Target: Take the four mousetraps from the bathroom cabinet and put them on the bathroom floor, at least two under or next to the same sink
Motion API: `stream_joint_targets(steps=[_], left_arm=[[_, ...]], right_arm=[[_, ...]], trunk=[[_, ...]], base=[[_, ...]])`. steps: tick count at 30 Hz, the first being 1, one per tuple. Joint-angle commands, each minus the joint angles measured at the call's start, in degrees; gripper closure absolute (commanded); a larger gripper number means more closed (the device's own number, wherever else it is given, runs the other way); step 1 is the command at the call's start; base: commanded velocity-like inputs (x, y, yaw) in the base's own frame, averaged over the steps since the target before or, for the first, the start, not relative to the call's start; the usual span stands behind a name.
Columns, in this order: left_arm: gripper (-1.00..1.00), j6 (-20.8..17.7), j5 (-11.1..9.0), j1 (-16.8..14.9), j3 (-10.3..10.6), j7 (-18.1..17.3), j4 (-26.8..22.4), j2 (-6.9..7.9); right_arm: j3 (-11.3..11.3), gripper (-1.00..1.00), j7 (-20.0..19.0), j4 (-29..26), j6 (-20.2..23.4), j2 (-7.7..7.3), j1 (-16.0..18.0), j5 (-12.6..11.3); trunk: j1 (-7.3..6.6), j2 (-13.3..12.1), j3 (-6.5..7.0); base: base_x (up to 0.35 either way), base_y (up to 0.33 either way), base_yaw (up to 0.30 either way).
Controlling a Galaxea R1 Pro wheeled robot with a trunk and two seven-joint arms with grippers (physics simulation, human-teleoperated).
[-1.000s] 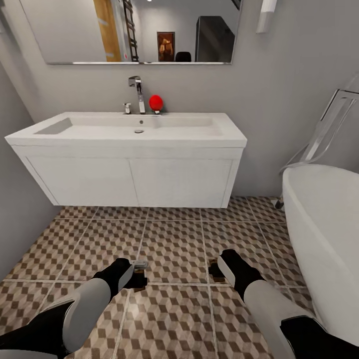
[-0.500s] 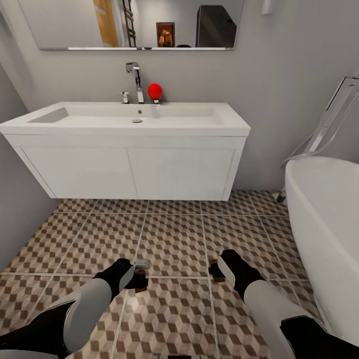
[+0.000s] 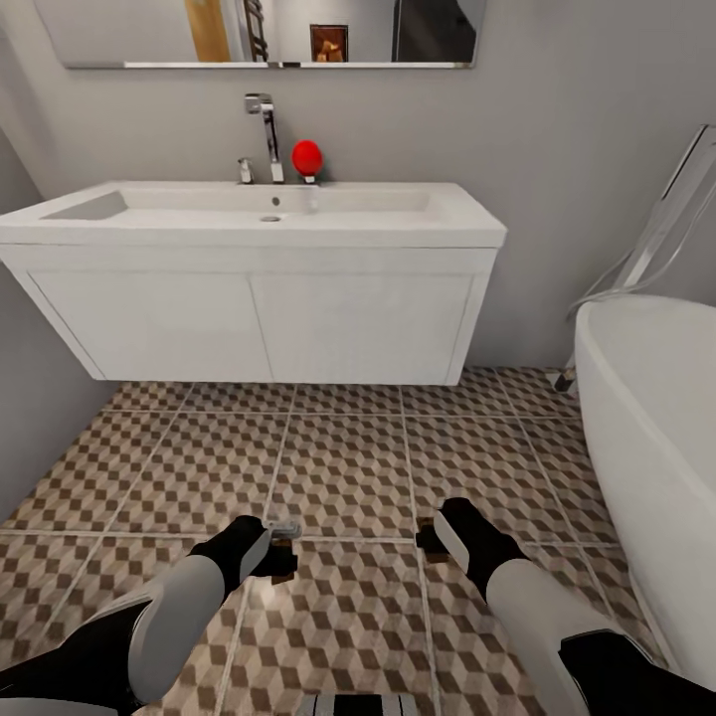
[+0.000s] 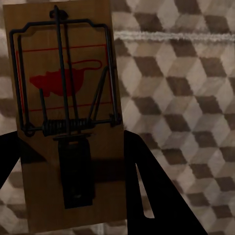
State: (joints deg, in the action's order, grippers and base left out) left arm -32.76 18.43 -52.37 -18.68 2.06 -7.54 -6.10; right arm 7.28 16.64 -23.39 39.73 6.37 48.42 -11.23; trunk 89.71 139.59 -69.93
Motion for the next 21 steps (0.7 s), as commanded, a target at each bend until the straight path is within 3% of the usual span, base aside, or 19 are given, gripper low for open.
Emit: stream_joint_targets(steps=[1,9,21], left_arm=[[1.0,-0.29,0.28,-0.02,-0.48,0.14,-0.1,-0.05],[1.0,-0.3,0.29,-0.02,-0.48,0.16,-0.1,-0.05],[1.0,-0.29,0.29,-0.02,-0.48,0.19,-0.1,-0.05]], right_arm=[[0.44,1.0,0.59,-0.07,0.18,-0.04,0.03,-0.79],[0.45,1.0,0.59,-0.07,0.18,-0.04,0.03,-0.79],[0.45,1.0,0.59,-0.07,0.18,-0.04,0.0,-0.75]], trunk=[[0.21,0.44,-0.33],[1.97,3.64,-2.52],[2.28,3.8,-6.31]], base=[[0.0,0.0,0.0],[0.0,0.0,0.0],[0.0,0.0,0.0]])
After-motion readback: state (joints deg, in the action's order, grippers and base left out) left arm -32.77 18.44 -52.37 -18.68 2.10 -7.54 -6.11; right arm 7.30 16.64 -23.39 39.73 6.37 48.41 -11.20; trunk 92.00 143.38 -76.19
